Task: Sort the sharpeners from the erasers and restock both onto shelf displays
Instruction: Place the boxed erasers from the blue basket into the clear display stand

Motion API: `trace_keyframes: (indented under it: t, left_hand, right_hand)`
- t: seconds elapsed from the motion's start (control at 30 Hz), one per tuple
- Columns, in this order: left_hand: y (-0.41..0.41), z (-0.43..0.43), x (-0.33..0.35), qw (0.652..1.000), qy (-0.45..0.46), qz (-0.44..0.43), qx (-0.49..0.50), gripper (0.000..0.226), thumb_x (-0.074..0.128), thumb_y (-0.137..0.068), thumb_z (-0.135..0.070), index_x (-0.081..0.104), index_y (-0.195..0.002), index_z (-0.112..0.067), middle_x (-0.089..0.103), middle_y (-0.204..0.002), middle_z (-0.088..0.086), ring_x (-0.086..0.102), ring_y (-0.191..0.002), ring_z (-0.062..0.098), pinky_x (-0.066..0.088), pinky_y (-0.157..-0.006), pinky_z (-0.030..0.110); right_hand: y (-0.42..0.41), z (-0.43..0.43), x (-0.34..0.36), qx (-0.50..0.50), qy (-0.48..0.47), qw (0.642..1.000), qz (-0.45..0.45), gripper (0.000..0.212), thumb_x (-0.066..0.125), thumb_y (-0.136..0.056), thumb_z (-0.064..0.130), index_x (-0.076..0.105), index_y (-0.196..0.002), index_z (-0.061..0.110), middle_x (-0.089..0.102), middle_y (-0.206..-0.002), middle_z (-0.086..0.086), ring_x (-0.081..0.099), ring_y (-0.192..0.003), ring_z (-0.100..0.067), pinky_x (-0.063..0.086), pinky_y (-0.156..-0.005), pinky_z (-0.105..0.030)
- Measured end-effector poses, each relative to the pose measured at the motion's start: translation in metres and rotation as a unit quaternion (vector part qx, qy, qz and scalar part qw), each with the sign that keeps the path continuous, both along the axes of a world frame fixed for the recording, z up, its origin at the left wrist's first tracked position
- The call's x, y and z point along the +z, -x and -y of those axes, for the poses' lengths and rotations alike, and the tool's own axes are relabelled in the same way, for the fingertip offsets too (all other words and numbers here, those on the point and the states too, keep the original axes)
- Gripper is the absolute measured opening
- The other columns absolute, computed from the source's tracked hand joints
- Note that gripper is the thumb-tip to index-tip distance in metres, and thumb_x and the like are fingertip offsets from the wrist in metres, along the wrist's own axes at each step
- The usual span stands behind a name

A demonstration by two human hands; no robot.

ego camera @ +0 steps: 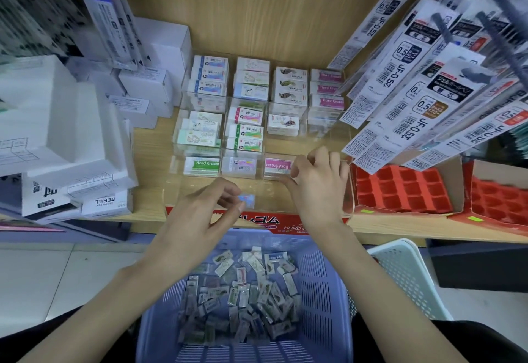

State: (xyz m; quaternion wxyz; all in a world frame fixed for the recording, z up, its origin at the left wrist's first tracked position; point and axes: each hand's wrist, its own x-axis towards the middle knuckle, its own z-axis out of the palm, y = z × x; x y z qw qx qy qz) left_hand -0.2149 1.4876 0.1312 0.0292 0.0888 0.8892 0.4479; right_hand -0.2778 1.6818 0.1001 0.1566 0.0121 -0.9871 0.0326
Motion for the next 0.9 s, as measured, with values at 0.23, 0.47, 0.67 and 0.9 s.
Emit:
trace_keyframes:
  t: [0.23, 0.47, 0.67, 0.9]
  left_hand:
    - [-0.004, 0.010, -0.001, 0.998, 0.037, -0.043, -0.016, 0.008, 0.061, -0.088, -0.009, 0.060, -0.090, -0.016, 0.063, -0.086, -0.014, 0.058, -0.088, -0.001, 0.042, -0.072, 0.008]
    - [-0.010, 0.014, 0.004, 0.997, 0.055, -0.055, -0.021, 0.007, 0.061, -0.088, -0.008, 0.061, -0.090, -0.015, 0.064, -0.087, -0.012, 0.058, -0.085, 0.001, 0.047, -0.073, 0.020]
    - [-0.034, 0.028, 0.003, 0.994, 0.070, -0.075, -0.021, 0.007, 0.059, -0.090, -0.009, 0.061, -0.096, -0.010, 0.062, -0.093, -0.006, 0.059, -0.085, 0.005, 0.046, -0.074, 0.025]
    - [-0.099, 0.067, -0.066, 0.988, 0.115, -0.069, 0.082, 0.039, 0.046, -0.089, -0.029, 0.055, -0.112, 0.000, 0.051, -0.116, 0.016, 0.046, -0.107, 0.019, 0.035, -0.084, 0.020]
  right_hand:
    - [-0.035, -0.004, 0.005, 0.193, 0.018, 0.980, 0.051, 0.032, 0.041, -0.087, 0.030, 0.071, -0.082, 0.019, 0.070, -0.079, 0.005, 0.057, -0.088, -0.024, 0.028, -0.094, -0.038]
    - [-0.035, 0.002, 0.005, 0.161, 0.009, 0.965, 0.209, 0.075, 0.000, -0.087, 0.055, 0.058, -0.120, 0.020, 0.059, -0.119, 0.006, 0.031, -0.126, -0.014, -0.003, -0.113, -0.045]
    - [-0.076, -0.002, 0.011, 0.202, 0.144, 0.963, 0.110, 0.042, 0.035, -0.094, 0.039, 0.063, -0.114, 0.014, 0.064, -0.112, 0.000, 0.046, -0.109, -0.023, 0.032, -0.105, -0.047]
    - [-0.175, 0.012, -0.093, 0.209, 0.274, 0.920, 0.188, 0.025, 0.044, -0.094, 0.015, 0.064, -0.105, 0.005, 0.064, -0.104, -0.011, 0.056, -0.095, -0.028, 0.044, -0.077, -0.036]
